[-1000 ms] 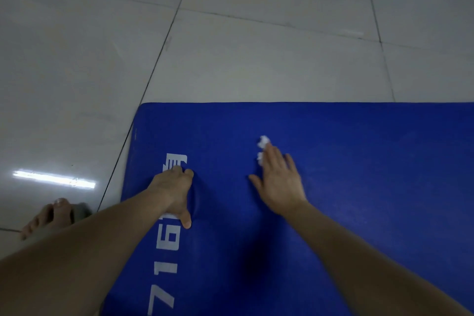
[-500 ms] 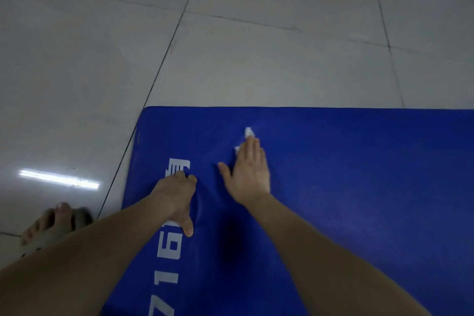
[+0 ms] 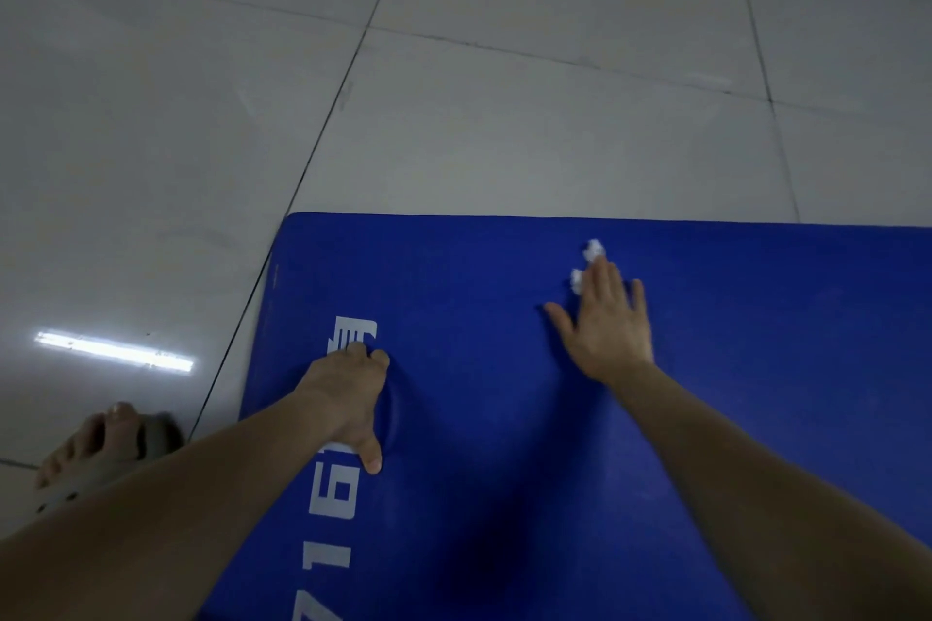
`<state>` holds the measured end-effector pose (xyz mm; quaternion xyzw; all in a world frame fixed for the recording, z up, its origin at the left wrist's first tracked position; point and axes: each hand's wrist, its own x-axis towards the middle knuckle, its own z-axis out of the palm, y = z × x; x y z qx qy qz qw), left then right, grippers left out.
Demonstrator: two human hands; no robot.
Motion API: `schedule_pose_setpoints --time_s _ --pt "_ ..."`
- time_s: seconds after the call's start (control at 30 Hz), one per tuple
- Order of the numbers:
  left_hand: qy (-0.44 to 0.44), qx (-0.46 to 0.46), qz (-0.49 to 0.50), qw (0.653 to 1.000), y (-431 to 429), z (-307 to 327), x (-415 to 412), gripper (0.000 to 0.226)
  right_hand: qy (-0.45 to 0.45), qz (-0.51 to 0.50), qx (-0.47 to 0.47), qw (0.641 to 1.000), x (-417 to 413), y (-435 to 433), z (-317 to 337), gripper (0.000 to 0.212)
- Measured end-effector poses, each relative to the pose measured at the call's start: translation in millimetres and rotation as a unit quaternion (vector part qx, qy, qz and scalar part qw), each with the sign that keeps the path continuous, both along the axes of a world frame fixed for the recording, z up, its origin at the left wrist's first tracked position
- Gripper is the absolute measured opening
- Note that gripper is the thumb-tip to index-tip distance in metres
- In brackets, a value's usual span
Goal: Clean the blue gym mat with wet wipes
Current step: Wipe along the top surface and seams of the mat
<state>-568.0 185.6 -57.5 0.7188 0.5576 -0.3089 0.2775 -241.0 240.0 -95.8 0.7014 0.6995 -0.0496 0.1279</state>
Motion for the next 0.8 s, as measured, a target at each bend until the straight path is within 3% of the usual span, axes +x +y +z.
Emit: schedule_pose_setpoints --time_s 0.07,0.2,0.33,0.43,0.6,0.8 --pt "0.001 0.002 -0.003 1.000 0 0 1 0.122 0.007 -0.050 -0.005 0.999 14 8 2 0.103" --pt "0.010 0.000 -0.008 1.000 2 -1 2 0.123 0.118 -0.107 0.018 0.987 -30 20 1 0.093" --pt "0.020 -0.001 -0.017 1.000 2 0 3 0.125 0.158 -0.025 0.034 0.986 -101 15 4 0.087" --pt "0.024 0.001 -0.019 1.000 2 2 4 0.124 0.166 0.095 0.020 0.981 -151 4 5 0.079" --pt "0.015 0.000 -0.011 1.000 1 4 3 0.124 0.081 0.218 0.004 0.972 -134 14 3 0.081" --pt "0.003 0.003 -0.009 1.000 1 2 1 0.124 0.018 0.036 0.015 0.999 -24 33 2 0.081"
